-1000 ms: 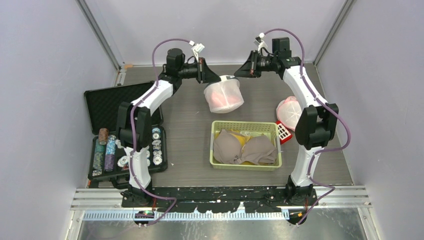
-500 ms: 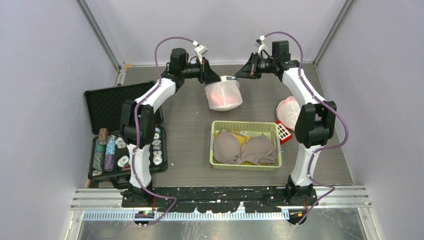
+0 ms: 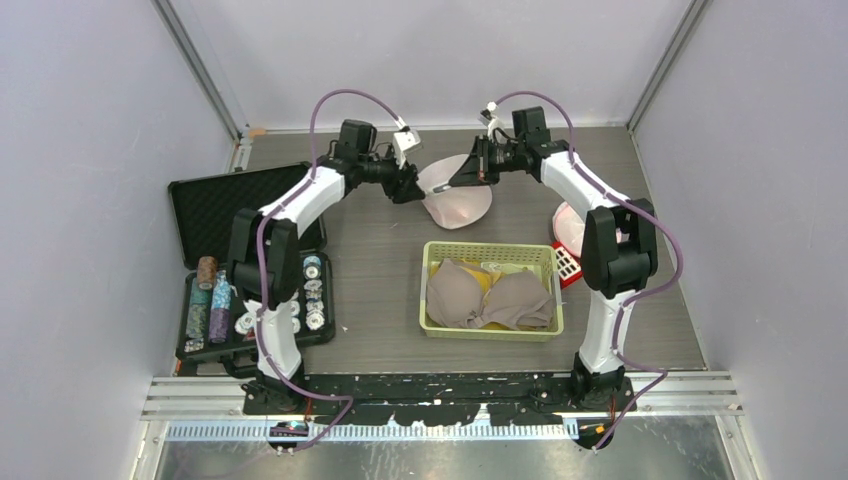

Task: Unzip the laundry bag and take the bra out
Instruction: Unzip the laundry bag at the center of the board.

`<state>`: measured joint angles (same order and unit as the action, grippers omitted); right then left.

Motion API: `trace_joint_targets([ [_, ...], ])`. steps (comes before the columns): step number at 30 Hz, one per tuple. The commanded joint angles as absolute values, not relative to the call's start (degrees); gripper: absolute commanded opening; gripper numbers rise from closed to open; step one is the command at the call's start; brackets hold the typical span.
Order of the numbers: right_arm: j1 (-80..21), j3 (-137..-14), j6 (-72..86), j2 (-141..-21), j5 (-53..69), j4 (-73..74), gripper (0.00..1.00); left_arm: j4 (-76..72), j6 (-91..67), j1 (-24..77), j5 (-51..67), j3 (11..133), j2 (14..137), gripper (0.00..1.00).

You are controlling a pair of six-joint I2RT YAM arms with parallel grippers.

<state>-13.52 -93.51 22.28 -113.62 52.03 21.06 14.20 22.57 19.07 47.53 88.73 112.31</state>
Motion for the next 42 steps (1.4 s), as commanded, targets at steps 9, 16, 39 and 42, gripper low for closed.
trace_joint_targets([
  [9,-13.48,-92.05,19.74,-111.9,50.56,19.84,0.01,16.7,40.28,25.3,44.6,86.35,104.72,0.67],
  [16,-13.61,-91.37,19.77,-110.9,49.68,19.98,0.01,14.57,38.75,26.32,44.58,90.13,107.27,0.59],
  [39,-12.72,-92.3,20.14,-111.08,50.1,19.7,0.01,14.7,44.28,28.3,35.69,91.55,111.7,0.19],
  [42,-12.0,-92.66,19.9,-111.25,49.94,20.02,0.01,14.79,45.28,28.3,34.64,91.43,111.71,0.08],
])
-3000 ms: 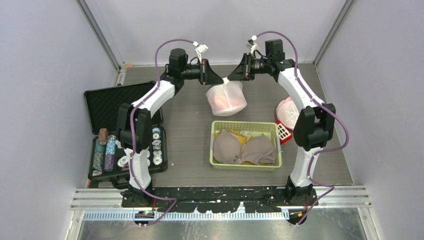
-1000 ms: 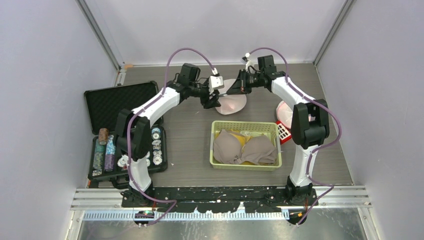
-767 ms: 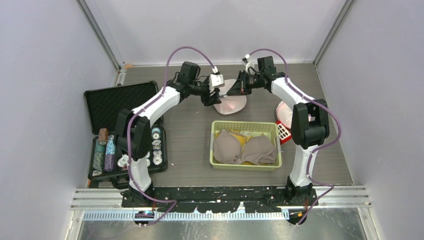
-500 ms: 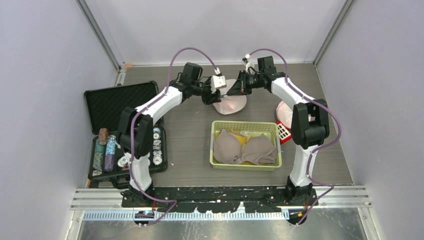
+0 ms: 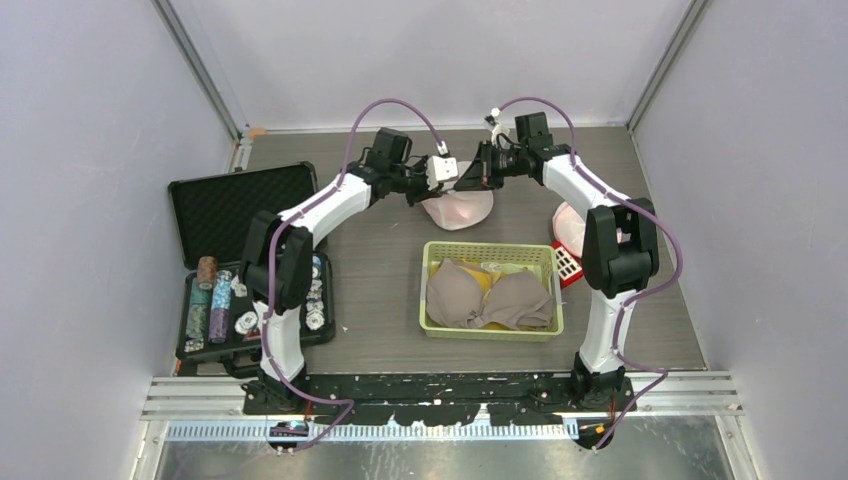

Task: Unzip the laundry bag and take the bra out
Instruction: Unzip the laundry bag at the center of the board.

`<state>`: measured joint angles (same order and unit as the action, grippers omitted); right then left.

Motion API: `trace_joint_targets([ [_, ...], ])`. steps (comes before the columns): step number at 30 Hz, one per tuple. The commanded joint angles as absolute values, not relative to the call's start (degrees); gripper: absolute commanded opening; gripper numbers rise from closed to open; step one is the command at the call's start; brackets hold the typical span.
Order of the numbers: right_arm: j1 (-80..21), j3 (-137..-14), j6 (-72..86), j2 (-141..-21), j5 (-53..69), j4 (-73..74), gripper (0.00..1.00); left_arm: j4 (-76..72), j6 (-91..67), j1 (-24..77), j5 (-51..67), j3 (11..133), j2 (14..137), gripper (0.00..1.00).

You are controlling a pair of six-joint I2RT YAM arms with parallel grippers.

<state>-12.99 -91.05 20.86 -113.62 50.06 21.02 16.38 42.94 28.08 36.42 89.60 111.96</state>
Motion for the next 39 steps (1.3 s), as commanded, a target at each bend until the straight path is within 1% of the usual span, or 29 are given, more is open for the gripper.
trace_joint_targets([
  [1,-11.68,-92.91,19.87,-111.39,49.99,20.08,0.01,14.75,45.74,28.3,34.38,91.3,111.7,0.03],
  [2,-11.39,-93.04,19.82,-111.38,50.01,20.17,0.01,14.51,45.97,28.23,34.03,91.13,111.71,0.0],
  [15,-6.35,-95.41,17.49,-112.05,49.48,22.52,0.01,16.05,49.34,26.06,33.75,90.69,111.53,0.0],
  [22,-6.68,-94.52,18.44,-111.23,50.02,21.62,0.01,17.51,50.19,25.23,33.92,90.53,110.66,0.01],
  [23,-7.03,-93.96,18.67,-110.88,50.01,21.14,0.01,17.8,50.38,25.22,34.23,90.26,110.28,0.05],
  [25,-7.88,-92.61,19.52,-110.13,50.01,20.09,0.01,18.08,50.43,25.23,35.34,89.79,109.41,0.18],
  [32,-10.13,-89.02,20.53,-107.84,49.34,17.7,0.01,21.58,50.64,26.49,40.94,88.73,105.55,0.42],
  [35,-11.03,-88.01,21.18,-107.5,49.13,16.8,0.01,20.34,49.65,27.74,41.06,88.08,105.0,0.46],
  [39,-11.78,-87.34,21.6,-106.9,48.98,16.24,0.01,19.21,48.0,29.03,40.92,89.15,106.07,0.47],
])
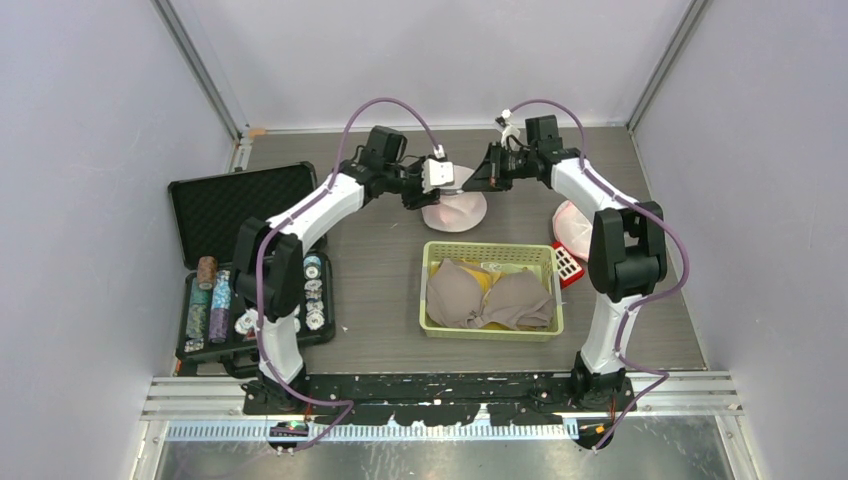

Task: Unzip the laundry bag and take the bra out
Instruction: Unzip the laundry bag at the center of the board.

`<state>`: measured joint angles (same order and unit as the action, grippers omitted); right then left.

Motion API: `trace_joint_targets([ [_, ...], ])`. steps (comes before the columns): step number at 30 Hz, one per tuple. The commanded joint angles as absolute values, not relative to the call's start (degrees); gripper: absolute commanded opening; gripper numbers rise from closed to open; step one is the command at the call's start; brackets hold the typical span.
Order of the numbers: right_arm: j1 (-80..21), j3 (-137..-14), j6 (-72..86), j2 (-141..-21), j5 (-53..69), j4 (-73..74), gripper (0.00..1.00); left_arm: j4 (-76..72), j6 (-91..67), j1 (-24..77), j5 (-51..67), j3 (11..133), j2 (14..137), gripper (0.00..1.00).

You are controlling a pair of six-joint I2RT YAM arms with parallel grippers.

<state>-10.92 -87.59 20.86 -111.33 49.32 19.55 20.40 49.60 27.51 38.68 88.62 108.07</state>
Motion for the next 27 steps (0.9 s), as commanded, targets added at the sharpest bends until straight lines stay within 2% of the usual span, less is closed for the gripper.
trace_joint_targets([
  [1,-11.83,-87.28,21.76,-106.77,48.95,16.14,0.01,18.85,47.44,29.27,40.83,89.51,106.41,0.47],
  [4,-11.89,-86.95,21.94,-106.43,48.83,15.72,0.01,17.77,47.02,30.07,40.06,90.69,108.0,0.48],
  [7,-11.9,-86.71,21.96,-106.27,48.63,15.51,0.01,16.76,46.53,30.31,38.68,92.25,110.08,0.44],
  [20,-9.15,-86.72,19.41,-105.42,48.66,17.51,0.01,18.61,49.4,30.23,34.86,91.42,110.66,0.0],
  [27,-6.89,-88.89,16.06,-106.4,49.08,21.24,0.01,19.68,49.78,28.82,33.09,91.5,111.18,0.0],
])
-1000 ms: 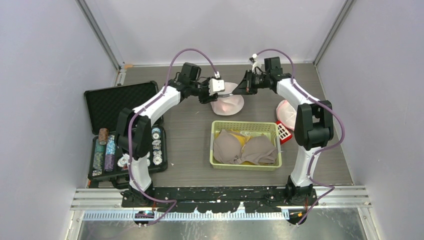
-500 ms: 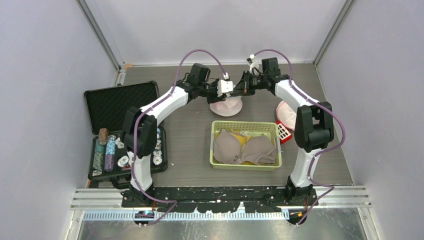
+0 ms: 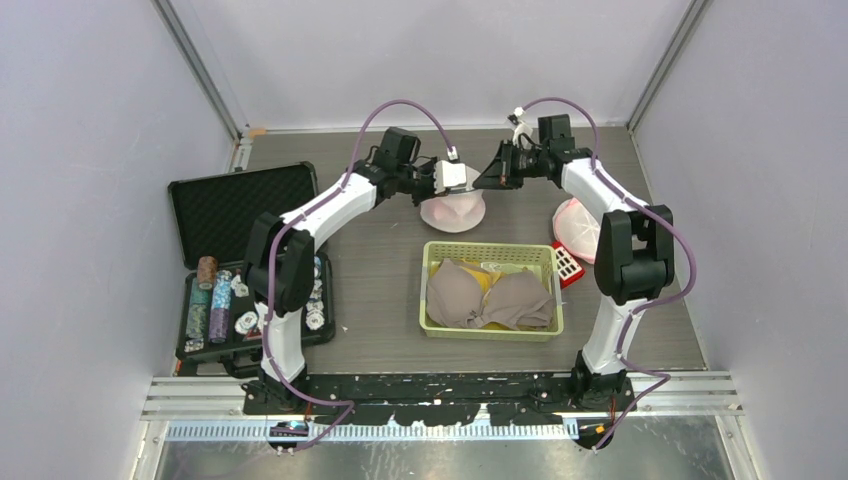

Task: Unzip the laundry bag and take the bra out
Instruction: Unzip the laundry bag at the center of the board.

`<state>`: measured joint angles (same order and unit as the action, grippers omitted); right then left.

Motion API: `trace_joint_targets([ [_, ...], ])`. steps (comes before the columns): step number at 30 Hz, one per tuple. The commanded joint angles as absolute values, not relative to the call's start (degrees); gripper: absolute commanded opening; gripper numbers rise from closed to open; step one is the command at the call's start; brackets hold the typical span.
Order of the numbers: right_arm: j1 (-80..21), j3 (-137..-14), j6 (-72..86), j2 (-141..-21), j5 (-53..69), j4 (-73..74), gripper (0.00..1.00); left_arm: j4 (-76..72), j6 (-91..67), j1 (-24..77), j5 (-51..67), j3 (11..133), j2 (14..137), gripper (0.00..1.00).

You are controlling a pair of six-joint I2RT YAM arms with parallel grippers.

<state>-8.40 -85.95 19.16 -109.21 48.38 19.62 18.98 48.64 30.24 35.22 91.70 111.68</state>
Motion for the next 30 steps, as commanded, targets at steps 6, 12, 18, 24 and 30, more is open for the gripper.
trace_joint_targets([
  [6,-5.74,-90.55,13.25,-107.6,48.77,23.63,0.01,20.09,50.42,27.66,33.04,90.47,110.53,0.0],
  [12,-6.21,-92.99,13.64,-108.3,48.95,24.09,0.01,20.9,48.8,26.63,34.43,90.85,110.13,0.0],
  [18,-8.6,-90.7,15.42,-106.58,49.61,22.44,0.01,21.81,47.14,27.0,38.3,91.54,107.43,0.35],
  [24,-10.3,-90.14,16.43,-106.1,49.24,21.37,0.01,20.53,49.49,29.06,38.59,90.88,105.22,0.44],
  [30,-11.03,-90.12,16.81,-105.92,48.88,21.07,0.01,20.62,52.82,31.2,38.89,93.01,106.62,0.46],
])
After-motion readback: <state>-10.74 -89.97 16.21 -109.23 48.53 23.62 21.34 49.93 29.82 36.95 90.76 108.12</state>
